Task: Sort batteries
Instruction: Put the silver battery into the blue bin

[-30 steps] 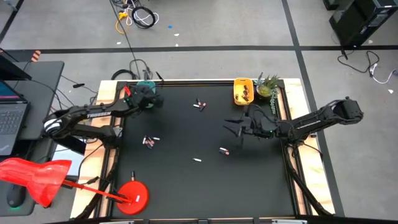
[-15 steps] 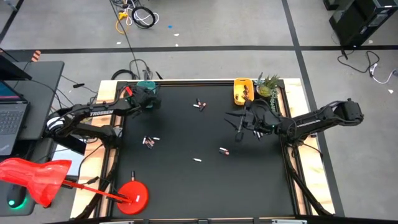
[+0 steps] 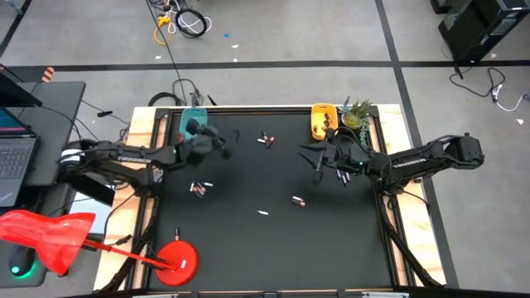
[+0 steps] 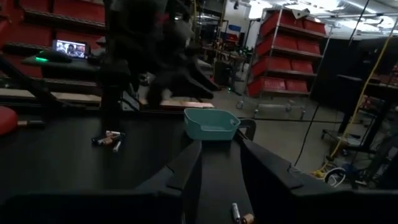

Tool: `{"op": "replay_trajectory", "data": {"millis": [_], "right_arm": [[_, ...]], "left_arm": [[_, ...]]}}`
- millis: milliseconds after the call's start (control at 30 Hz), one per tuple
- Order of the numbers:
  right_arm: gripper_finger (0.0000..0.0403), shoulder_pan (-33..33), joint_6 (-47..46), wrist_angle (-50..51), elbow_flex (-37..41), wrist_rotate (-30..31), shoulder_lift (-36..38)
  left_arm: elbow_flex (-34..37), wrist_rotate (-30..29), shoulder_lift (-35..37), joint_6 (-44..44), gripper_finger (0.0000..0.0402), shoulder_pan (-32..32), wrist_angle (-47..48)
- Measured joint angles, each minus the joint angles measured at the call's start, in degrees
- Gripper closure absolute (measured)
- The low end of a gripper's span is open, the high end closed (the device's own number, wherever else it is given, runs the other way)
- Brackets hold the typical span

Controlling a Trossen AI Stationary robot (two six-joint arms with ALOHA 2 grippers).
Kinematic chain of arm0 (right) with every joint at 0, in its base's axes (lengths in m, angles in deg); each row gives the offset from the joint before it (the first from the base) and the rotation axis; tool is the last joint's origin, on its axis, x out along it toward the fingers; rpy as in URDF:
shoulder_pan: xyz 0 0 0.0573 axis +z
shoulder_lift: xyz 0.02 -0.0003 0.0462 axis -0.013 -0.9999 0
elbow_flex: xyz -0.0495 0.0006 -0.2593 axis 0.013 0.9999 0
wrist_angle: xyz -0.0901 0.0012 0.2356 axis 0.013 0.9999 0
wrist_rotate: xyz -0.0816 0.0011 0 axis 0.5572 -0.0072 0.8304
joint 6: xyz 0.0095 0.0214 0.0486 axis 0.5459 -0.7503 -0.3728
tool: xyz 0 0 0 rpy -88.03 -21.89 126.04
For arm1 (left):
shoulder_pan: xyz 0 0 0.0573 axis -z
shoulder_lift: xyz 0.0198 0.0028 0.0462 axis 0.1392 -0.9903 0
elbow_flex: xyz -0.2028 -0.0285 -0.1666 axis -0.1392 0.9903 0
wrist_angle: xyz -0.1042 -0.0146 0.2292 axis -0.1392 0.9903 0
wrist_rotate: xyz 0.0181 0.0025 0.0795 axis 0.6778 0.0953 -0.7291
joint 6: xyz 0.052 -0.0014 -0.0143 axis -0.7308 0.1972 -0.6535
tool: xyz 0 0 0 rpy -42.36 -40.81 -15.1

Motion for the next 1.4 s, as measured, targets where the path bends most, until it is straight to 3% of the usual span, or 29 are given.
{"op": "replay_trajectory", "data": {"millis": [133,367,433,567,733,1033,1200,1300,1400], "right_arm": [[0.029,0.1,-5.3,1.1,0.0,0.0,0.0],[0.0308,2.5,-12.1,1.9,0.0,0.1,0.0],[0.0313,3.8,-13.5,5.4,-0.7,1.0,0.1],[0.0315,5.8,-15.3,18.1,-3.7,3.9,0.1],[0.0305,6.4,-21.5,34.8,-7.6,5.0,0.1],[0.03,3.8,-37.7,84.1,-22.3,4.6,0.0],[0.03,-1.2,-42.7,102.6,-25.9,-5.8,0.0],[0.03,-4.3,-43.1,107.5,-25.9,-10.2,0.0],[0.03,-6.2,-42.8,110.2,-25.8,-11.0,0.0]], "left_arm": [[0.0,5.5,0.0,-5.3,0.0269,7.7,-5.1],[0.0,19.1,0.0,-1.6,0.0269,16.8,-3.3],[0.0,20.0,-0.2,-2.5,0.0269,20.0,-3.8],[0.0,17.4,-1.9,-5.8,0.0269,25.4,-6.8],[0.0,15.2,-3.8,-6.0,0.0269,26.8,-8.0],[0.0,13.6,-8.6,-5.1,0.0269,26.7,-13.0],[0.0,13.6,-10.9,-7.0,0.0269,26.7,-17.6],[0.0,13.6,-10.9,-7.1,0.0269,26.7,-18.8],[0.0,13.6,-10.9,-7.1,0.0269,26.7,-19.7]]}}
